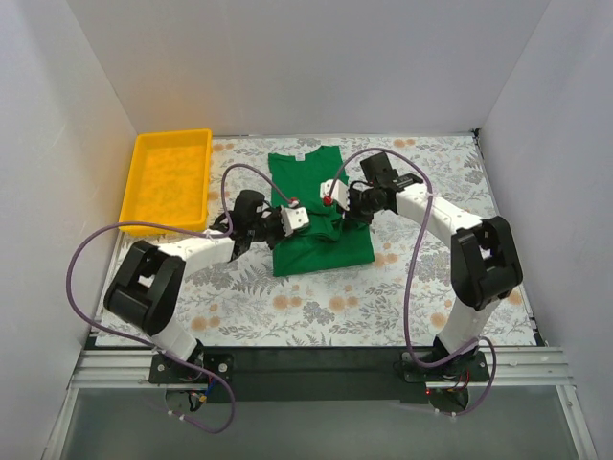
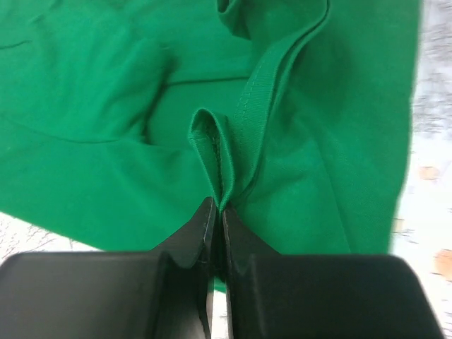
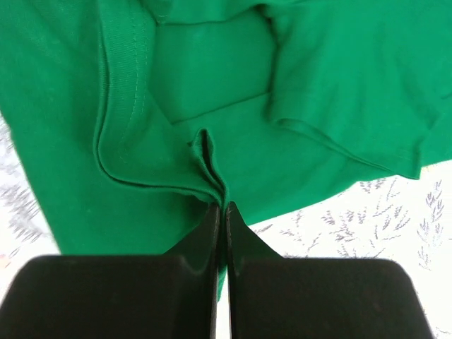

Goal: Fold and stack the t-shirts
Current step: Fold the tshirt

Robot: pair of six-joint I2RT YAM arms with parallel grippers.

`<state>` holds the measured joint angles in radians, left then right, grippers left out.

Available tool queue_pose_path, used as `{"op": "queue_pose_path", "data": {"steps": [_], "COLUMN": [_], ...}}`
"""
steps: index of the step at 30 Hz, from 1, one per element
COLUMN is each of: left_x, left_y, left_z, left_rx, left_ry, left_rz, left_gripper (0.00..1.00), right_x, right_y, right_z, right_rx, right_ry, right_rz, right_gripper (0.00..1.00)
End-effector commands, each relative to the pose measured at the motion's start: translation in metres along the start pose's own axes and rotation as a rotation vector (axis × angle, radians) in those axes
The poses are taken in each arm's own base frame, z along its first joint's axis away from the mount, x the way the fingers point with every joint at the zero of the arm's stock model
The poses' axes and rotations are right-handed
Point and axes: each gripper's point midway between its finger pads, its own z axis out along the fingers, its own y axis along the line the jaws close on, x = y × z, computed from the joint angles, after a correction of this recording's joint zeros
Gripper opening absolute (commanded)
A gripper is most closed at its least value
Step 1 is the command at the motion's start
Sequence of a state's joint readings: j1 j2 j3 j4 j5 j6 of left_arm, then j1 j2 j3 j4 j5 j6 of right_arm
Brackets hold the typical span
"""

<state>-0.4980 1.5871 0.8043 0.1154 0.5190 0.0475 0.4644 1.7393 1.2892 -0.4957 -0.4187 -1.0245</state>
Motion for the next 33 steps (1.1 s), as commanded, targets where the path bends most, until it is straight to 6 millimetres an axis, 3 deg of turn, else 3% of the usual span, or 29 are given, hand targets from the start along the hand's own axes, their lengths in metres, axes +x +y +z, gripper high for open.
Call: {"op": "queue_pose_path", "data": {"steps": [1,5,11,33], "left_x": [-0.01,-0.006,0.001,0.015], "left_y": [0.027,0.048,0.071,0.094], "left_z": [0.006,0.009,0.014,0.011], "left_rx": [-0.014,-0.057,-0.126,-0.23], "left_ry": [-0.046,-0.048,-0.024,0.0], "left_rz": [0.039,0.03,0.033,0.004], "left_gripper": [0.0,0.0,0.0,0.0], "right_x": [-0.012,-0.006,0.001,-0.011], "right_y": [-0.039,-0.053,-0.065,-0.097], "right_z": [-0.005,0.009,0.014,0.03], "right_rx": [0.091,0.101,0.13,0.162], "right_ry": [-0.015,0.0,0.015,-0.016], "right_rz": [0.056,0.094,0.129,0.171], "right_gripper": [0.01,0.01,0.01,0.01]}}
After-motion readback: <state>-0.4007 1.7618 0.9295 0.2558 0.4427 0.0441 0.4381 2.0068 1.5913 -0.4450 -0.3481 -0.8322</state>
